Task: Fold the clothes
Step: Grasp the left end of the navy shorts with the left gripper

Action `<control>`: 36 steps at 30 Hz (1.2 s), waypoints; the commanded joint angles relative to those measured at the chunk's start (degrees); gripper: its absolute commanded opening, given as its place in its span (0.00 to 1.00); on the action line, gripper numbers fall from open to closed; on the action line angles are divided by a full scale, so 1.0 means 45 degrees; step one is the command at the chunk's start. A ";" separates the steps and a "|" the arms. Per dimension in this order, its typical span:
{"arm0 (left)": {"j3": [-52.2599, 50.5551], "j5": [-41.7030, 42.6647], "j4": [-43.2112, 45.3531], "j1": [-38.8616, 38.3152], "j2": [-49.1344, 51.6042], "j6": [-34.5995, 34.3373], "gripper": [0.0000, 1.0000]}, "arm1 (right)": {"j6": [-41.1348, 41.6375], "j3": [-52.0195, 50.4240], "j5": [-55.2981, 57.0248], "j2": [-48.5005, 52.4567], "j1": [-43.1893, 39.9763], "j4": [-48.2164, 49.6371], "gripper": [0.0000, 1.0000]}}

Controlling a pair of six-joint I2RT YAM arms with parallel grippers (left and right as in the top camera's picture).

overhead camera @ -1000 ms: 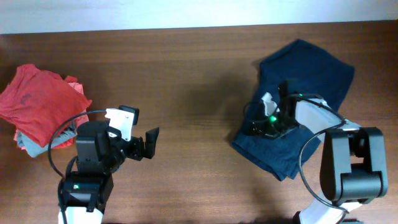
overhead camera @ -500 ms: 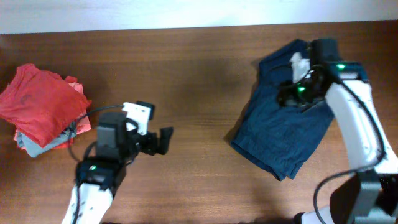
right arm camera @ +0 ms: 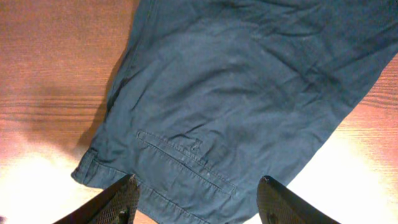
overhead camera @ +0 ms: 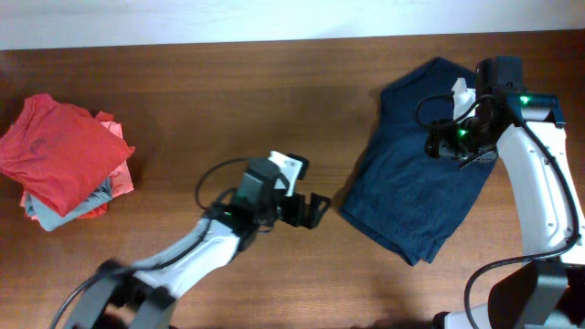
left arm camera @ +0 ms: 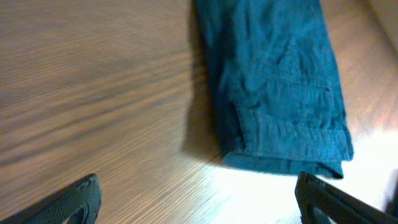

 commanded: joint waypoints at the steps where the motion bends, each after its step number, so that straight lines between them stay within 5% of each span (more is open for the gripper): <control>1: 0.0107 0.0423 0.1219 -0.0709 0.1273 -0.1569 0.99 | 0.0097 0.0121 0.0233 -0.0316 -0.0024 -0.0044 0.66; 18: 0.0529 0.0374 0.5294 -0.2817 0.4454 -0.2565 0.94 | 0.0097 0.0121 0.0228 -0.0316 -0.0024 -0.0364 0.66; 20: 0.0821 0.0471 0.5265 -0.2851 0.4779 -0.2565 0.83 | 0.0097 0.0121 0.0228 -0.0316 -0.0024 -0.0384 0.66; 25: 0.1258 0.0661 0.5280 -0.2846 0.4969 -0.2555 0.17 | 0.0097 0.0121 0.0233 -0.0316 -0.0024 -0.0447 0.66; 27: 0.1345 0.0661 0.5270 -0.2769 0.4969 -0.2550 0.01 | 0.0097 0.0121 0.0233 -0.0316 -0.0024 -0.0476 0.66; 30: 0.1345 0.0758 0.4828 -0.2263 0.4789 -0.2555 0.00 | 0.0097 0.0121 0.0243 -0.0316 -0.0024 -0.0505 0.66; 36: 0.1345 0.0748 0.0894 0.0845 0.2832 -0.1870 0.00 | 0.0097 0.0121 0.0248 -0.0316 -0.0024 -0.0525 0.66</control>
